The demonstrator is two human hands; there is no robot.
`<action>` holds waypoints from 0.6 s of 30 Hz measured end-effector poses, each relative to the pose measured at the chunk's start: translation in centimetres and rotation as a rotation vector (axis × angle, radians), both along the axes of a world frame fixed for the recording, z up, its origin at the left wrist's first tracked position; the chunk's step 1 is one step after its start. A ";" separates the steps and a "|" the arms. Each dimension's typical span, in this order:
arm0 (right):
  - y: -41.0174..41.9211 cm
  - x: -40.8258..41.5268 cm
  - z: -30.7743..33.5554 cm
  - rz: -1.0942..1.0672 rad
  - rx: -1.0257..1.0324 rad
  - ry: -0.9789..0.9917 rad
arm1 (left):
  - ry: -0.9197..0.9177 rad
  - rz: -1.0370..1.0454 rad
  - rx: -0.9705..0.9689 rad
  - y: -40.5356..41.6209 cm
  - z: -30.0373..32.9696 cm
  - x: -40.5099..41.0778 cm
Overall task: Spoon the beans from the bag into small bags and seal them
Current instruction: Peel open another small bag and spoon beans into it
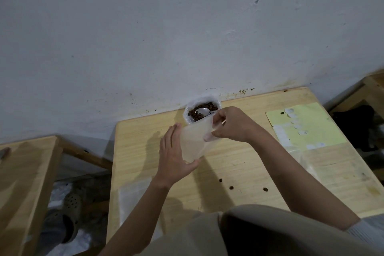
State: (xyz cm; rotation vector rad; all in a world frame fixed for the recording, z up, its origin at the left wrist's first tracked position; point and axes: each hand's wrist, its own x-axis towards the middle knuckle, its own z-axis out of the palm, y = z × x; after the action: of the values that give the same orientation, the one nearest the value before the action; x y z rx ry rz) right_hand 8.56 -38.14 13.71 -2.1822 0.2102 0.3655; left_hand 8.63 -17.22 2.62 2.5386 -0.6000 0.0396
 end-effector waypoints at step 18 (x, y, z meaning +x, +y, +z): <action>0.4 2.4 -6.9 -0.665 0.577 0.038 | 0.068 0.234 -0.155 -2.9 -0.8 1.8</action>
State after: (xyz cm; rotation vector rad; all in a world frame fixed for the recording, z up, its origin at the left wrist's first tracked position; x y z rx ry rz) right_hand 10.97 -37.79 6.81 -1.4347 0.7301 0.0678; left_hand 10.38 -20.15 1.83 2.4356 -0.2606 0.0795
